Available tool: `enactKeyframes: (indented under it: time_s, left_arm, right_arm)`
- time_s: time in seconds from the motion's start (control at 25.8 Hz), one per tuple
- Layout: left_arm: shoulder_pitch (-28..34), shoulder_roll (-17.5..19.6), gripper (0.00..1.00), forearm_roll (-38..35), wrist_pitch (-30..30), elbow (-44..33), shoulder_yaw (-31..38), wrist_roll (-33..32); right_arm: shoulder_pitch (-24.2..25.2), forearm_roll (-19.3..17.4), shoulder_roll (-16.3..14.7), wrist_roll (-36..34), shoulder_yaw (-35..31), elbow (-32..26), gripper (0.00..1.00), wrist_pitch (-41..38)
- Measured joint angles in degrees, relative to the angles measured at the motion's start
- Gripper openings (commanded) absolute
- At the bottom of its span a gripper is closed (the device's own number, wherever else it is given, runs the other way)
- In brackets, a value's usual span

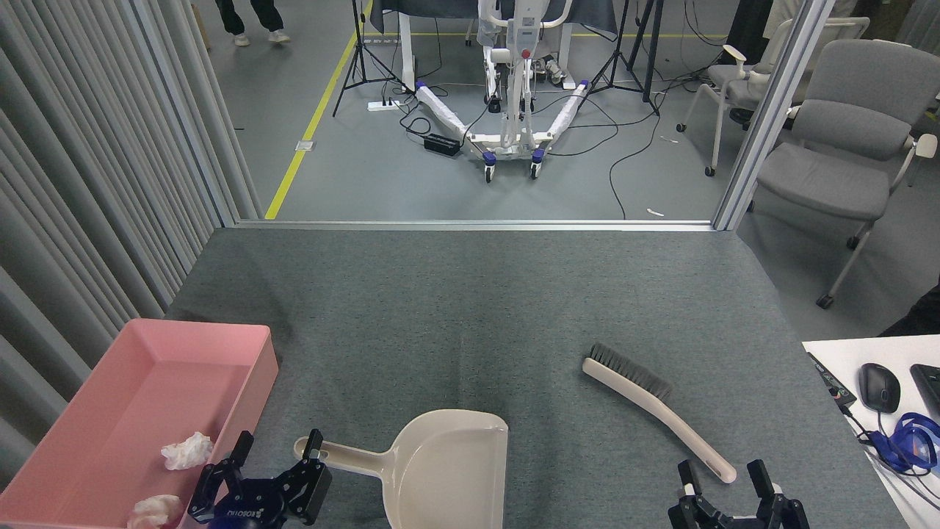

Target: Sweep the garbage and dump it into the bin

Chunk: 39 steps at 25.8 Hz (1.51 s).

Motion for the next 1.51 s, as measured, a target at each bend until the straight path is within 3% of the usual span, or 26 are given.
enactKeyframes:
  time_s: [0.27,0.66,1.04,1.51]
  left_arm:
    - [0.0,-0.1,1.00,-0.7,0.5,-0.1,0.2,3.0]
    - [-0.1,-0.1,1.00,-0.7,0.6,-0.2,0.3,4.8]
    - [0.0,0.1,1.00,-0.7,-2.0,-0.2,0.6,6.5]
    - [0.1,6.8,1.00,-0.7,-7.6,-0.2,4.4,9.7]
  right_arm:
    - [0.5,5.5,3.4,0.3,8.3,-0.9,0.98,7.5]
    - [0.7,6.4,3.9,1.9,21.8,-3.2,0.98,25.9]
    - [0.6,6.4,3.2,0.1,23.1,-3.4,0.98,27.9]
    - [-0.2,6.8,3.0,-1.2,22.5,-2.0,0.98,29.7]
